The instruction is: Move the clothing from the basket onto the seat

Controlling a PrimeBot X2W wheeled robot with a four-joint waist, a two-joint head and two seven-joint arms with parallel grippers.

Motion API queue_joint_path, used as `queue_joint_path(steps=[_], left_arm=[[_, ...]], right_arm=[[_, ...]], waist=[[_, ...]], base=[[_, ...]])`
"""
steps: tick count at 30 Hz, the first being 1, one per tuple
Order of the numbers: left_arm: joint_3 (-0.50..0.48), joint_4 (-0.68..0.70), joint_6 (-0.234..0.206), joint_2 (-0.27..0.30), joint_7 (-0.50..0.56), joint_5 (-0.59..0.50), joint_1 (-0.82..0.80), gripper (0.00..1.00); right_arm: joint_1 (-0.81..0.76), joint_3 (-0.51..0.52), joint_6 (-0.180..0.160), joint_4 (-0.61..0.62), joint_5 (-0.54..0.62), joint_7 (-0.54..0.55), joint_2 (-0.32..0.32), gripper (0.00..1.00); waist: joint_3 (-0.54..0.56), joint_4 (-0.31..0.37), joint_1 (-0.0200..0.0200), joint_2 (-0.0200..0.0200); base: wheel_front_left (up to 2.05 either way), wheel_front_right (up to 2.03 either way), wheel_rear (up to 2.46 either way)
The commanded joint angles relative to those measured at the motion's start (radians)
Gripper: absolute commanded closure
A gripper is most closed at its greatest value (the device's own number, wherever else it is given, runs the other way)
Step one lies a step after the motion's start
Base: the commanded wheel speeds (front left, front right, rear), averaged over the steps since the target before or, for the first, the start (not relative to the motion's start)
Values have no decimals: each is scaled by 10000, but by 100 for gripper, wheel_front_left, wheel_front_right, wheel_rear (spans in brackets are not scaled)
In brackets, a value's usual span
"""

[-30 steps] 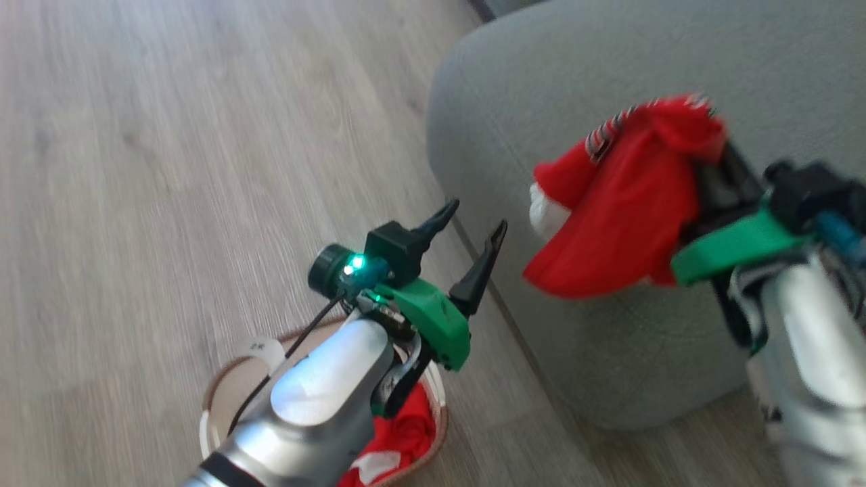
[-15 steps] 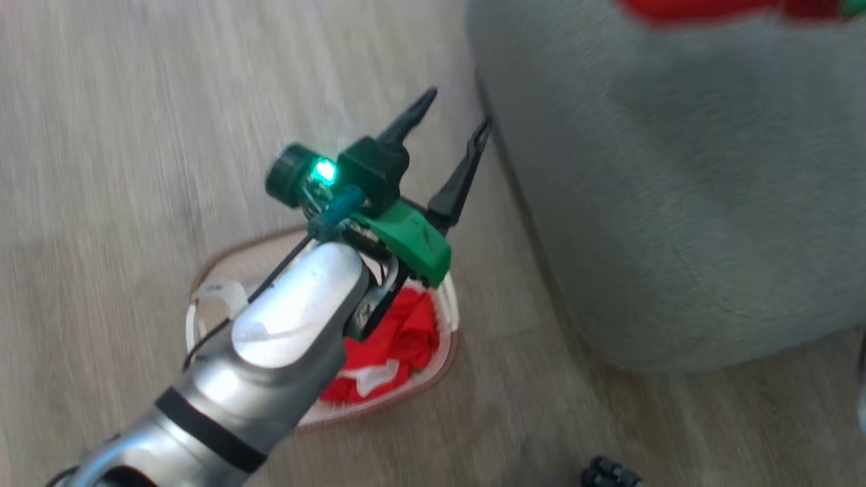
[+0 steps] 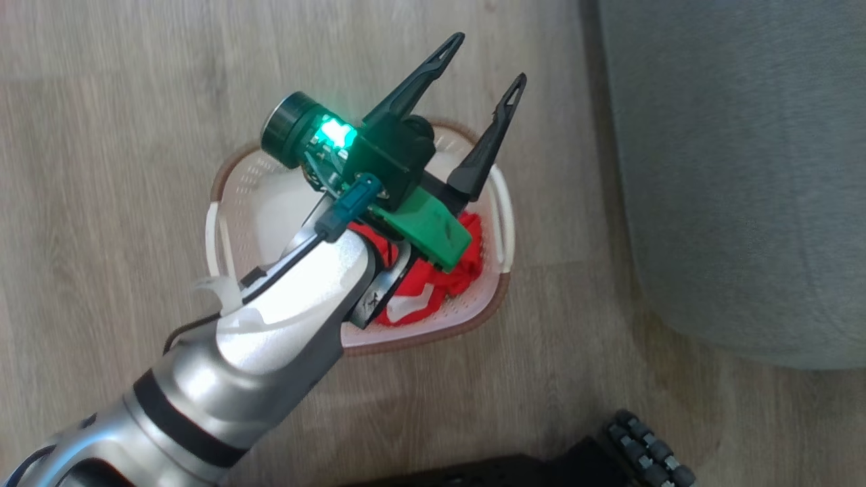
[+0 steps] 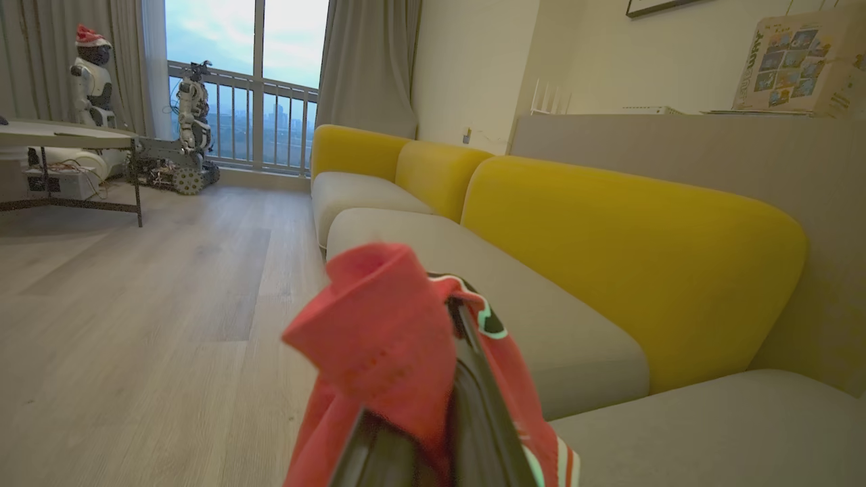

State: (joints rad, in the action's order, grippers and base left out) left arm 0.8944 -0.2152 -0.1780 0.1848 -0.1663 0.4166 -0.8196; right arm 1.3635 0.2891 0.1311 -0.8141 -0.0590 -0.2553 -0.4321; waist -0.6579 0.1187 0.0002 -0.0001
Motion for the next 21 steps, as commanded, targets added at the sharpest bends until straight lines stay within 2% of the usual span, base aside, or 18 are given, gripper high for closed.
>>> queue_joint_path(steps=[1,9,15,16,17,21], left_arm=[[-189,436,-85,141,65,-89,-291,0],[-22,637,-152,294,246,-136,-186,0],[2,614,-177,453,326,-57,-61,0],[-4,601,-184,473,325,-35,-38,0],[-10,584,-185,490,321,-9,-12,0],[-36,481,-189,535,239,109,116,0]], right_arm=[[76,147,-4,254,143,-61,-26,100],[-1345,1221,-4,-370,838,-63,812,100],[-1786,1169,-4,-724,851,-63,1197,100],[-1832,1136,-4,-738,787,-64,1247,59],[-1883,1094,-4,-741,706,-64,1287,0],[-2278,517,-4,-585,449,-64,1289,0]], waist=[[-412,-257,-2,1],[-665,-78,-2,1],[-577,126,-2,1],[-538,160,-2,1],[-496,187,-2,1],[-223,259,-2,1]], base=[[0,0,0],[0,0,0],[0,0,0],[0,0,0],[0,0,0],[0,0,0]])
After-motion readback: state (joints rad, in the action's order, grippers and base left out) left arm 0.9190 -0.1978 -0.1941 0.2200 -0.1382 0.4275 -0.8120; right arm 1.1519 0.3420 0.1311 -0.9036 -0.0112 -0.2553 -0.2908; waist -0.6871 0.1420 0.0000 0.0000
